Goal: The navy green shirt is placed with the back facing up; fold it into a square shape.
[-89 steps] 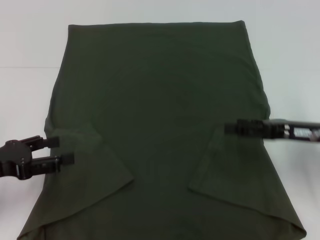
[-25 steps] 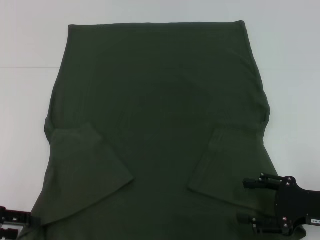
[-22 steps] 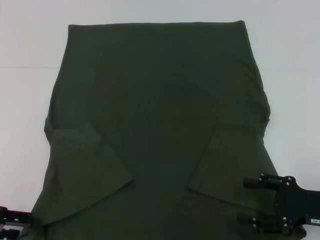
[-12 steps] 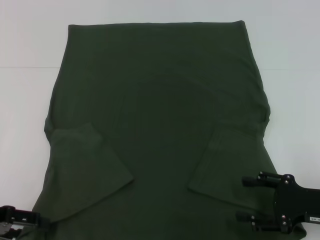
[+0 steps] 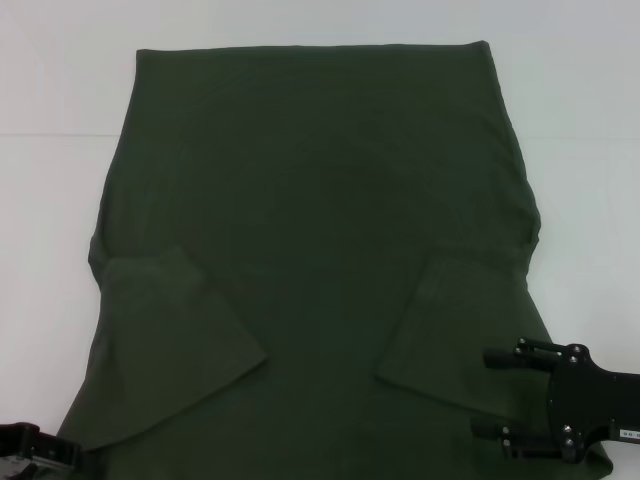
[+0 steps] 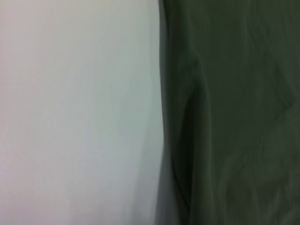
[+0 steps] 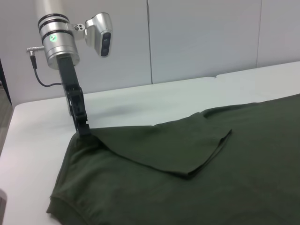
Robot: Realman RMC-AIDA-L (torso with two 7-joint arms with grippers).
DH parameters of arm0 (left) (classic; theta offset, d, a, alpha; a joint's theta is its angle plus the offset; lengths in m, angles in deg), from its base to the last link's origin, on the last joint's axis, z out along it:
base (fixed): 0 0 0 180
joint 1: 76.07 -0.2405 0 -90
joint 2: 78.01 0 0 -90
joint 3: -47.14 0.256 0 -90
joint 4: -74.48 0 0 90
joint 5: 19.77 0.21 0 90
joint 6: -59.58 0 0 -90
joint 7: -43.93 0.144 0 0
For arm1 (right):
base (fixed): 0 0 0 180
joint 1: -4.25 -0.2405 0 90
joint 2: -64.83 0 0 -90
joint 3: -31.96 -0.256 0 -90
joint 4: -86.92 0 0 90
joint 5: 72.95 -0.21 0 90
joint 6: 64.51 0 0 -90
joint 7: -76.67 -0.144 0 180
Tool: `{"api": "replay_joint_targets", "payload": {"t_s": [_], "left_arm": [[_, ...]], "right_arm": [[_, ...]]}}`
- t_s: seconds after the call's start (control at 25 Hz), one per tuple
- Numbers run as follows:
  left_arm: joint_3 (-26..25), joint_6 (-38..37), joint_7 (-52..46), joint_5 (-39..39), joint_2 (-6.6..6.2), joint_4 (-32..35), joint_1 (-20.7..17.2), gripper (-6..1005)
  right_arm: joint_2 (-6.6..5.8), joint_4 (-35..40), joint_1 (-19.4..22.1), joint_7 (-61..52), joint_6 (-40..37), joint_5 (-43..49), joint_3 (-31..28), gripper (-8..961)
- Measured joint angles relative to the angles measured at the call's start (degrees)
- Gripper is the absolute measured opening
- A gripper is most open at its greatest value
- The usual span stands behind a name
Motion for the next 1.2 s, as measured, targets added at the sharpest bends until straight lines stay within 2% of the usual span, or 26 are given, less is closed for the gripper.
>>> {"api": "replay_joint_targets", "payload": {"t_s": [0.24,0.56,0.8,0.88,0.96,1.04,1.2], "left_arm": [[-0.12,0.3,0.26,-0.02,0.0,-0.13,0.14,502],[-0.46,1.83,0.11,-0.41,-0.04,-0.2,-0.14,255],[-0.34,2.02,0.27,-0.19,-0.03,-0.27,-0.06,30],[-0.37,1.82,0.42,-0.38,-0.15,-0.28,-0.04,24],[-0.59,1.36,0.88,-0.5,-0.39,-0.23,0.01,17],[-1.11,1.12,1.65,-0.68,-0.46,-0.01,0.12,14],[-3.06,0.99,3.67,-1.68,-0.66,-0.42,0.29,14]], "right_arm": [[-0.11,0.07,0.0,-0.1,-0.12,-0.02,-0.09,834],[-0.02,0.69,-0.38,-1.73,-0.07,-0.02,-0.09,834],[0.12,4.32,-0.74,-9.08,-0.54,-0.02,-0.09,834],[0.06,7.0,-0.81,-15.25,-1.54,-0.02,-0.09,834],[-0.48,11.24,-0.99,-25.05,-4.05,0.03,-0.5,834],[-1.82,15.72,-1.33,-36.0,-6.27,0.25,-1.08,834],[-6.41,21.38,-3.05,-59.34,-10.51,2.15,-1.29,834]]}}
